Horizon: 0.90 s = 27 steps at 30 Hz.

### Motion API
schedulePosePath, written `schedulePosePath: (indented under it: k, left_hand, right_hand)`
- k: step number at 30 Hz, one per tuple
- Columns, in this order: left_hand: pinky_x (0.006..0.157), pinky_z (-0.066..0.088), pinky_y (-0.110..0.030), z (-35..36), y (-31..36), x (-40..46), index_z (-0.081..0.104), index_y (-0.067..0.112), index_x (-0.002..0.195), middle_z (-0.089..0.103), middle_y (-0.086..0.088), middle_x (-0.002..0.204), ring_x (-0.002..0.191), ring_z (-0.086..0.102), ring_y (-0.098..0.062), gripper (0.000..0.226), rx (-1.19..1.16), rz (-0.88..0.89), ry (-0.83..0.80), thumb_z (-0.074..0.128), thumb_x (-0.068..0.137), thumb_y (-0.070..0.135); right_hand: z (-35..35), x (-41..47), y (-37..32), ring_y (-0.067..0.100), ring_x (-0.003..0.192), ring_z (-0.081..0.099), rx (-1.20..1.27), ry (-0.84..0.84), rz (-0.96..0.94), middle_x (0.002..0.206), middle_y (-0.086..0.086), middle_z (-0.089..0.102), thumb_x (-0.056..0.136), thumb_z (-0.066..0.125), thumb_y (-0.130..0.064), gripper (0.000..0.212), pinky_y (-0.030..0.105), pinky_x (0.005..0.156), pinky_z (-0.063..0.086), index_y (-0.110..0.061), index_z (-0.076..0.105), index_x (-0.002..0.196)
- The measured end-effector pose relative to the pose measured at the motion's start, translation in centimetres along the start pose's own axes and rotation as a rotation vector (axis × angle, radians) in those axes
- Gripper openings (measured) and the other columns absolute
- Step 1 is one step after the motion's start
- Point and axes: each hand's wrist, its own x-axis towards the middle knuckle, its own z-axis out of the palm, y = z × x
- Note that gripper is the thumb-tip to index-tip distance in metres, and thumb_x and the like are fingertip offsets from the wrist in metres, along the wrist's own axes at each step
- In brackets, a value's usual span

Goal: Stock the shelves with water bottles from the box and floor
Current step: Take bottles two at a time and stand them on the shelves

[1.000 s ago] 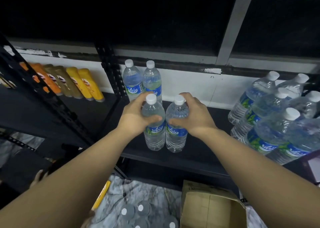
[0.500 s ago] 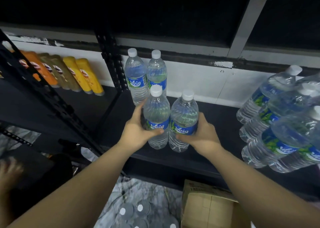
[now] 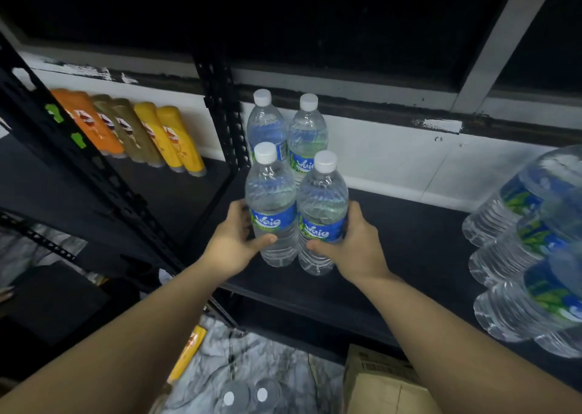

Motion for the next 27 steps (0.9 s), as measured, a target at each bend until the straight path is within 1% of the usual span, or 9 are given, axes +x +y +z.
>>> schedulePosePath:
  k: [3, 6, 9, 13, 17, 19, 23, 25, 27]
  left_hand:
    - [0.108, 0.043, -0.030, -2.2, -0.1, 1.6, 0.043, 0.027, 0.138, 0.060, 0.009, 0.139, 0.130, 0.053, -0.006, 0.064, 0.119, -0.010, 0.010, 0.082, 0.088, 0.026]
    - [0.099, 0.049, -0.029, -3.4, 0.0, 3.1, 0.042, 0.022, 0.148, 0.061, 0.006, 0.134, 0.124, 0.056, -0.012, 0.067, 0.147, -0.015, 0.046, 0.079, 0.091, 0.021]
    - [0.086, 0.052, -0.022, -3.7, 0.2, 4.4, 0.038, 0.018, 0.152, 0.059, 0.008, 0.127, 0.115, 0.061, -0.012, 0.073, 0.152, -0.030, 0.084, 0.079, 0.091, 0.020]
    - [0.098, 0.053, -0.035, -3.6, 0.2, 5.8, 0.034, 0.016, 0.153, 0.058, 0.006, 0.130, 0.119, 0.061, -0.013, 0.079, 0.137, -0.053, 0.109, 0.081, 0.090, 0.020]
    - [0.100, 0.053, -0.036, -3.8, -0.1, 6.2, 0.035, 0.020, 0.153, 0.061, 0.003, 0.136, 0.123, 0.062, -0.015, 0.076, 0.120, -0.056, 0.094, 0.079, 0.091, 0.020]
    - [0.100, 0.052, -0.035, -4.0, -0.3, 6.2, 0.033, 0.022, 0.154, 0.060, 0.005, 0.134, 0.127, 0.061, -0.017, 0.077, 0.123, -0.053, 0.074, 0.078, 0.092, 0.021]
    - [0.103, 0.048, -0.033, -4.1, -0.3, 6.0, 0.030, 0.026, 0.158, 0.057, -0.002, 0.145, 0.132, 0.057, -0.019, 0.082, 0.128, -0.074, 0.076, 0.079, 0.092, 0.024]
    - [0.106, 0.048, -0.036, -4.3, 0.0, 5.8, 0.027, 0.028, 0.160, 0.055, -0.005, 0.149, 0.136, 0.055, -0.023, 0.086, 0.172, -0.103, 0.084, 0.079, 0.091, 0.027]
    - [0.110, 0.046, -0.041, -4.5, 0.2, 5.2, 0.019, 0.027, 0.164, 0.050, -0.009, 0.154, 0.140, 0.052, -0.027, 0.092, 0.334, -0.108, 0.067, 0.077, 0.092, 0.033]
  right_hand:
    - [1.8, 1.9, -0.9, -0.001, 0.100, 0.069, 0.021, -0.031, -0.044, 0.113, -0.013, 0.071, 0.066, 0.099, -0.026, 0.069, 0.015, 0.082, 0.055, -0.032, 0.053, 0.117]
    - [3.5, 3.8, -1.6, 0.006, 0.106, 0.068, 0.022, -0.039, -0.073, 0.118, -0.011, 0.070, 0.065, 0.098, -0.025, 0.075, 0.023, 0.090, 0.056, -0.030, 0.053, 0.126]
    - [5.0, 5.4, -1.8, 0.013, 0.113, 0.066, -0.004, -0.018, -0.098, 0.125, -0.006, 0.067, 0.065, 0.097, -0.028, 0.082, 0.034, 0.099, 0.056, -0.029, 0.053, 0.134]
    - [6.0, 6.3, -1.8, 0.019, 0.118, 0.062, -0.047, 0.041, -0.100, 0.128, 0.001, 0.061, 0.065, 0.097, -0.032, 0.082, 0.040, 0.102, 0.055, -0.023, 0.056, 0.136]
    - [5.8, 6.5, -1.5, 0.015, 0.114, 0.066, -0.024, 0.034, -0.084, 0.125, -0.003, 0.067, 0.064, 0.097, -0.030, 0.080, 0.041, 0.100, 0.057, -0.024, 0.057, 0.133]
    - [5.5, 6.6, -1.4, 0.013, 0.113, 0.068, -0.020, 0.011, -0.068, 0.124, -0.005, 0.068, 0.065, 0.098, -0.029, 0.078, 0.039, 0.099, 0.058, -0.025, 0.057, 0.131]
    - [5.1, 6.5, -1.7, 0.011, 0.111, 0.068, -0.032, -0.009, -0.074, 0.123, -0.006, 0.070, 0.067, 0.097, -0.026, 0.076, 0.034, 0.098, 0.058, -0.027, 0.056, 0.131]
    - [4.8, 6.3, -1.9, 0.011, 0.111, 0.068, -0.057, -0.026, -0.070, 0.124, -0.005, 0.070, 0.068, 0.096, -0.027, 0.077, 0.031, 0.098, 0.056, -0.026, 0.056, 0.134]
    - [4.4, 5.9, -2.1, 0.012, 0.112, 0.065, -0.126, -0.072, -0.039, 0.126, -0.004, 0.069, 0.069, 0.096, -0.034, 0.079, 0.031, 0.097, 0.055, -0.023, 0.054, 0.135]
